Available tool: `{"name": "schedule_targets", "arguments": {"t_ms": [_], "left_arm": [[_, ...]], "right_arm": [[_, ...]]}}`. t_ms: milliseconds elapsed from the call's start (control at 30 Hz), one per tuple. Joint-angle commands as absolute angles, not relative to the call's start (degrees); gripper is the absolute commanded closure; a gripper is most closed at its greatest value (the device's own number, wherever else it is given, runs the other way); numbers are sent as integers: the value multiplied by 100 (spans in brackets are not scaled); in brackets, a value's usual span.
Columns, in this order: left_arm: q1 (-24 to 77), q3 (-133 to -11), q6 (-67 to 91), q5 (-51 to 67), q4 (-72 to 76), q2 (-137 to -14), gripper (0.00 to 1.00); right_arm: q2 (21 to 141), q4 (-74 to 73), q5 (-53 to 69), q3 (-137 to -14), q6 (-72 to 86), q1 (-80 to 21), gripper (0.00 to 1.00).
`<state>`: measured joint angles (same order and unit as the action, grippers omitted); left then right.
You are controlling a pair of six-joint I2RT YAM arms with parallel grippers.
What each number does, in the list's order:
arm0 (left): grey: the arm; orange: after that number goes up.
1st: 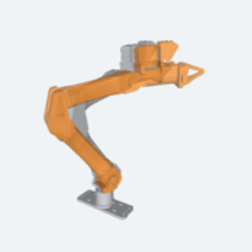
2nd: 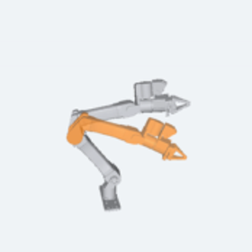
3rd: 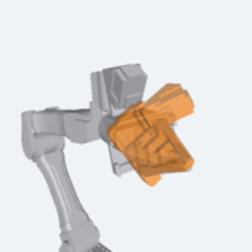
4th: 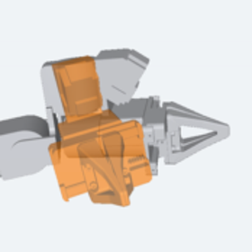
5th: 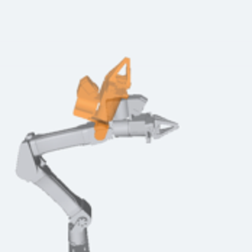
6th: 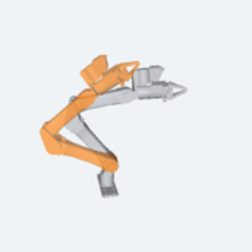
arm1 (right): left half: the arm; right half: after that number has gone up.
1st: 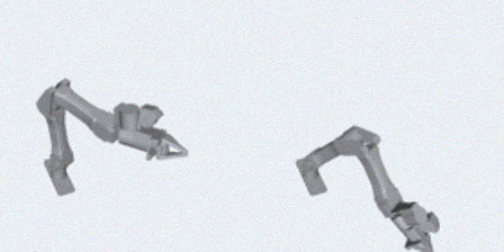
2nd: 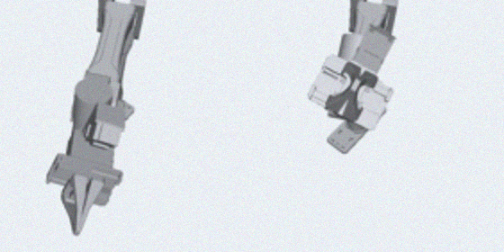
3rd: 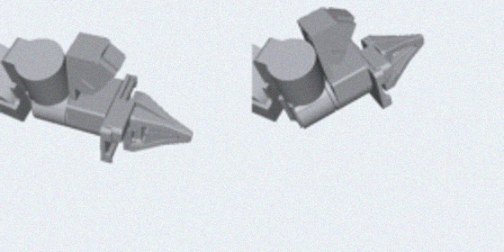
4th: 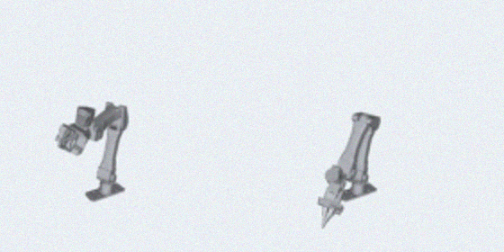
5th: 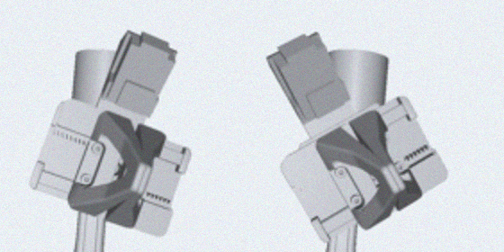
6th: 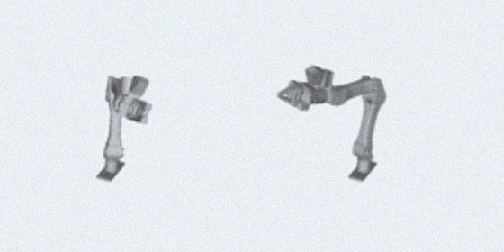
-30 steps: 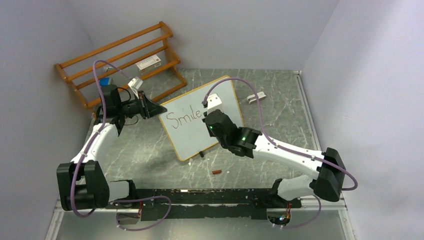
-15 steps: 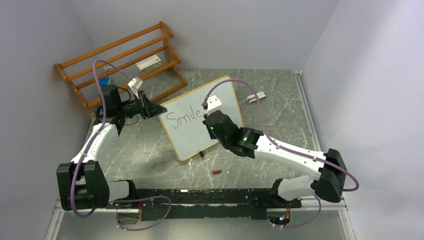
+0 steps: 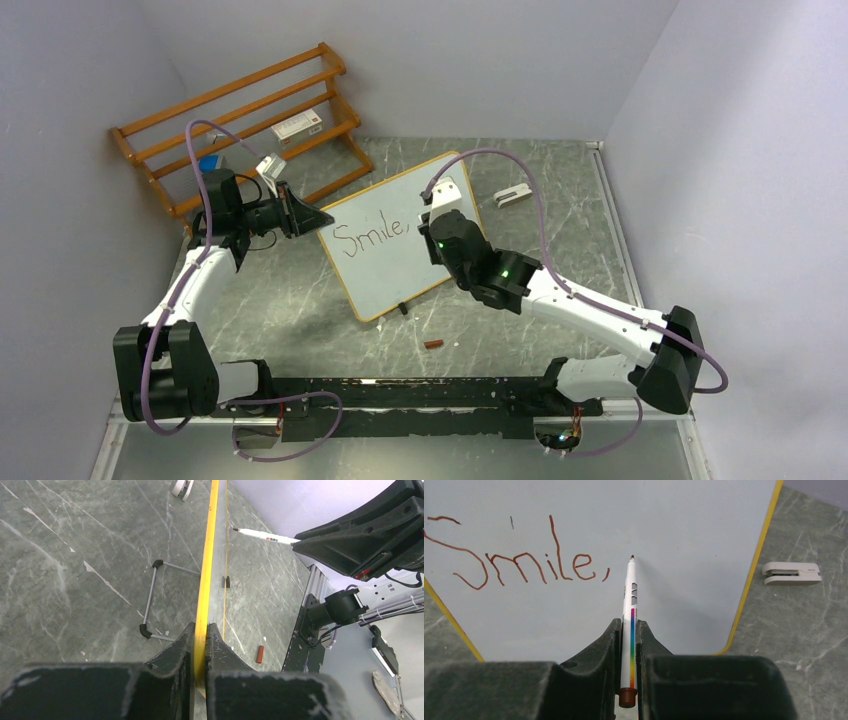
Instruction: Write a sentence on the whiteboard
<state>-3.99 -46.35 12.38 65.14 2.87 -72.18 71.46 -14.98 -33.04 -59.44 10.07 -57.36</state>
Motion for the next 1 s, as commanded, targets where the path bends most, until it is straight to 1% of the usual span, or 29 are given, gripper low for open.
{"name": "schedule_targets", "arguments": {"t_ms": [0,433,967], "left_arm": [[-488,-4632,700,5963,53,-7365,95],[-483,-4648,695,5977,50,-7400,95],[-483,-4642,694,5968,44,-7392,95]], "right_arm": [[7155,-1090,-3392,-5955,793,-5652,100],[7477,-699,-3283,-6173,516,-5543,100],[7617,-695,-3322,-6293,450,-5487,100]]}}
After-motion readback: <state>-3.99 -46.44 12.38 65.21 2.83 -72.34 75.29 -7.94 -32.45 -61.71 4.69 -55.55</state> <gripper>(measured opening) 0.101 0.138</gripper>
